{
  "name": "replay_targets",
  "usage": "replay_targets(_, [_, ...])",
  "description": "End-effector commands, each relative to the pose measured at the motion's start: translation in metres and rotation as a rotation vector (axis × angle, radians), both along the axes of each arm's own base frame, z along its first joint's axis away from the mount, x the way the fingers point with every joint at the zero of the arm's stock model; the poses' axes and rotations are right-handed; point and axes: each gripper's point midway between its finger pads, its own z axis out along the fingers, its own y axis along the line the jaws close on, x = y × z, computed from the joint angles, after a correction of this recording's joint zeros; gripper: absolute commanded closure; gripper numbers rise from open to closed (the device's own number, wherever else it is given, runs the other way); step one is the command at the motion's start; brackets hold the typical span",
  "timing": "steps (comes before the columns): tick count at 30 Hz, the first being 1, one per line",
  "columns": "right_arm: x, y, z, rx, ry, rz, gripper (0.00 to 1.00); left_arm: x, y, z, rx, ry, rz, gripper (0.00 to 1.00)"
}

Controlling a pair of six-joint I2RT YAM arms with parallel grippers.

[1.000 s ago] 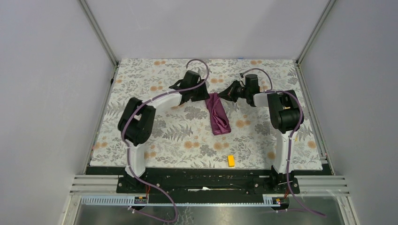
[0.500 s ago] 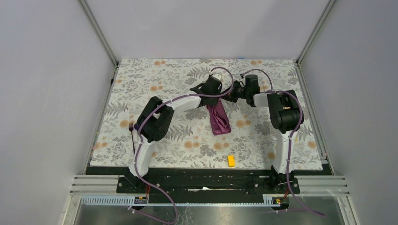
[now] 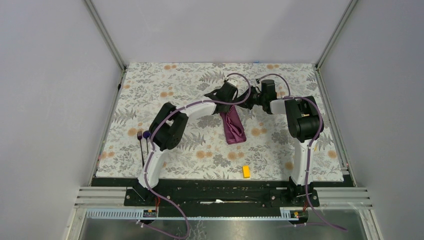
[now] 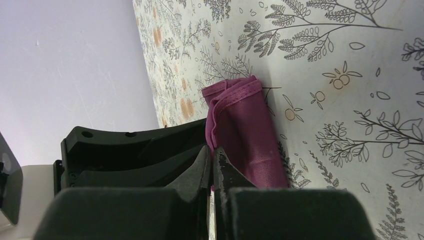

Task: Fold the napkin into a case and place the utensils inside
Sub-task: Pick up the top corner of the smaller rectangle folded napkin, then pick up the top corner of the smaller rectangle folded napkin from the folded napkin.

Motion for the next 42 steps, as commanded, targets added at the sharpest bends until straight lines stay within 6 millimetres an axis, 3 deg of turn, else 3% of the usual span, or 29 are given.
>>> replay_targets(1, [0.003,0.006,0.030,0.019,-0.083,0.010,1.00,0.015,-0.007,0.012,0.011,-0.061,-0.007,0.69])
replay_targets(5, [0.004,0.007,0.031,0.017,-0.081,0.009,1.00,0.019,-0.008,0.016,0.022,-0.077,-0.016,0.74])
replay_targets(15, [-0.002,0.023,0.029,0.047,-0.016,-0.052,1.00,0.019,-0.014,0.042,-0.049,-0.118,-0.028,1.00])
replay_targets(29, [0.002,0.032,0.013,0.176,0.059,-0.235,1.00,0.006,-0.010,0.056,-0.352,-0.078,-0.089,1.00])
replay_targets(42, [-0.008,0.039,-0.014,0.086,0.113,-0.217,1.00,0.000,-0.006,0.062,-0.466,-0.069,-0.106,1.00])
